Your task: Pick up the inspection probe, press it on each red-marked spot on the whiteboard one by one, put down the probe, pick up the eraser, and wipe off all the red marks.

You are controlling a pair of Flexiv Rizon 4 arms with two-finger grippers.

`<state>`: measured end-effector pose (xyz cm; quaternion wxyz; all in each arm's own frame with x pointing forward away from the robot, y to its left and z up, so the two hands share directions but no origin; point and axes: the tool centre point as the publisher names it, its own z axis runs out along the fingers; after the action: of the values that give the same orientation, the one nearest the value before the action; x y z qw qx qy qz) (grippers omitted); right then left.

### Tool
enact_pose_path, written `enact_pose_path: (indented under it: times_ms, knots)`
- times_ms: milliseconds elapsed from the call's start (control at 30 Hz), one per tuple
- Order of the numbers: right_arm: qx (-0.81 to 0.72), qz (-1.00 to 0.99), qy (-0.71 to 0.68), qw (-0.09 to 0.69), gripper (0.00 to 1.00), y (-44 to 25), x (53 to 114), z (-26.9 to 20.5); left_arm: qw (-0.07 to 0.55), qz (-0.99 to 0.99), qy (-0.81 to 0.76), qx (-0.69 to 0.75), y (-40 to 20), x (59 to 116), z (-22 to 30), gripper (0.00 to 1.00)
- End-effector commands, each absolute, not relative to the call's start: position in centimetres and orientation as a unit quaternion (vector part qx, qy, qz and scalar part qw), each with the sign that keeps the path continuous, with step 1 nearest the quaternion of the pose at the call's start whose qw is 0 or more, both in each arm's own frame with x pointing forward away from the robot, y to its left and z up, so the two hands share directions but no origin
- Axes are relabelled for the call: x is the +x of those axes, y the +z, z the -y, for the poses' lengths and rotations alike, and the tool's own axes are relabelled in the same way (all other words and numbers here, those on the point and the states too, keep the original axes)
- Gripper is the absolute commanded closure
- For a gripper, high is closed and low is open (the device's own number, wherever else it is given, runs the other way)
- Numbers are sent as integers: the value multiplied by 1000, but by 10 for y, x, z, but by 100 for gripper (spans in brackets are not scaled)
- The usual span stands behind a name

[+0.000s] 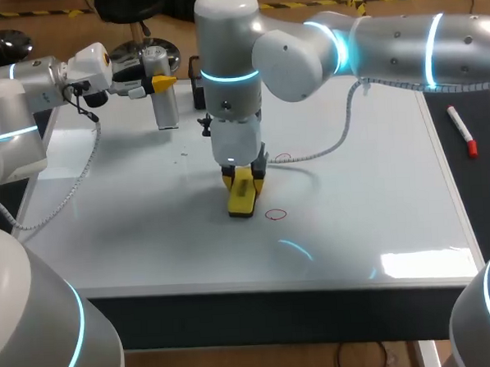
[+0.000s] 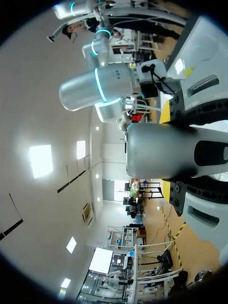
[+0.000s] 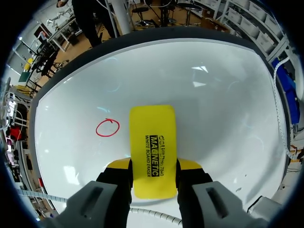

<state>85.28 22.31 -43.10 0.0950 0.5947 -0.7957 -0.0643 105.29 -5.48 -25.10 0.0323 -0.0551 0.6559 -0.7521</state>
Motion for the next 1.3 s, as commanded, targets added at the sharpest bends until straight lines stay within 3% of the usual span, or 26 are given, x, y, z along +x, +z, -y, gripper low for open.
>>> enact_pose_path:
  times_ms: [33, 433, 833, 1300]
  knots:
    - [600, 792, -59, 94, 100, -426, 850, -226, 34, -656, -752, -56, -250, 1052, 55, 100]
    - [643, 762, -36, 64, 100, -368, 868, -270, 34, -656, -752, -56, -250, 1052, 55, 100]
    - [651, 754, -49, 72, 100, -406, 878, -282, 34, -656, -752, -56, -250, 1052, 55, 100]
    - [641, 761, -57, 85, 100, -431, 875, -262, 34, -656, -752, -56, -250, 1052, 55, 100]
